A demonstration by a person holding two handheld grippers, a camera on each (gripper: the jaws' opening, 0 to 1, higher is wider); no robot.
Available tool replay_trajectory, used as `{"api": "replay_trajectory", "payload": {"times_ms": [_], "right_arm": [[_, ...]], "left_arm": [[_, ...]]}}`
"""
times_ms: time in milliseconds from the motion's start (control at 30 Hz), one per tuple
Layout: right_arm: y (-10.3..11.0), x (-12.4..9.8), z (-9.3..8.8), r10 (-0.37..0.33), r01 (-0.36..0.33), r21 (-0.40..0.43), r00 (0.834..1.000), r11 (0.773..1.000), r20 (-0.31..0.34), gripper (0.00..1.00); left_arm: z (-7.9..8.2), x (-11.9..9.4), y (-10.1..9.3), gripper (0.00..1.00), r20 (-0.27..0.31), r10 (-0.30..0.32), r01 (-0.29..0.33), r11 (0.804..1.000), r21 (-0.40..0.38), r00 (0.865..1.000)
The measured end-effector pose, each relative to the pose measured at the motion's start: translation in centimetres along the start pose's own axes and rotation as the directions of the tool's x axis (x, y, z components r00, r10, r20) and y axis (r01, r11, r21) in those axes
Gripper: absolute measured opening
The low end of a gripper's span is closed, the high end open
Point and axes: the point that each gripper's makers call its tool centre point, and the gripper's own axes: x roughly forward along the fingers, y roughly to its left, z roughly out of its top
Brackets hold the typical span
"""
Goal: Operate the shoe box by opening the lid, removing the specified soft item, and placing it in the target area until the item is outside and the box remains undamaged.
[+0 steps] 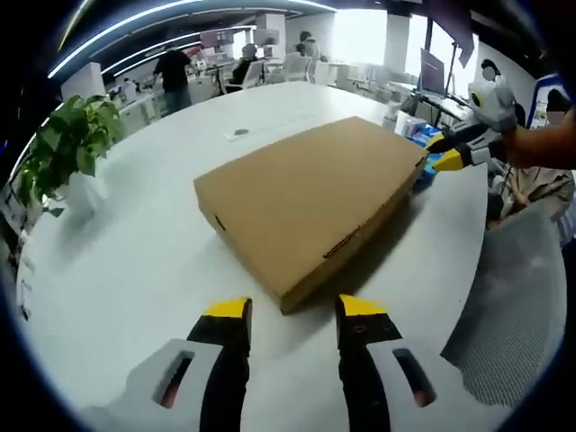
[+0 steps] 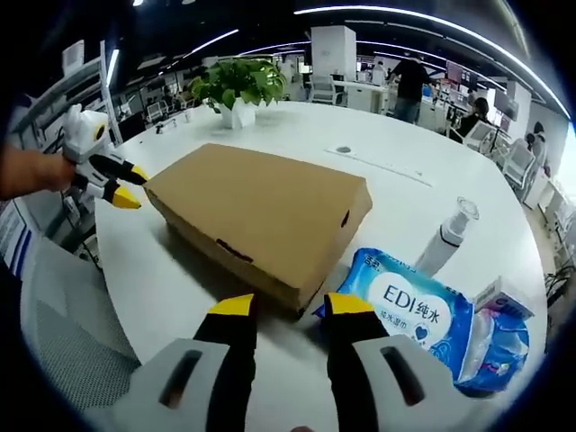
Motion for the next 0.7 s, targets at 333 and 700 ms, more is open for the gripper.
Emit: {"api": "replay_trajectory", "payload": {"times_ms": [333,700], "right_arm": [[-2.7,-5.5,-1.3,-0.183,0.178,0.095,0.982,0.979,0.051,0.65],[-3.0,-11.7,-3.3,-0.297,0.28,0.183,0.953,0.942,0.068,0.83]], "left_arm": [[1.7,-2.4,-1.6,0.58,0.085,0.012,-0.01,1.0,-0.021,0.996],[1.7,-4.9,-3.9,0.83,0.114,-0.002,0.005,1.0,-0.022,0.994]]}}
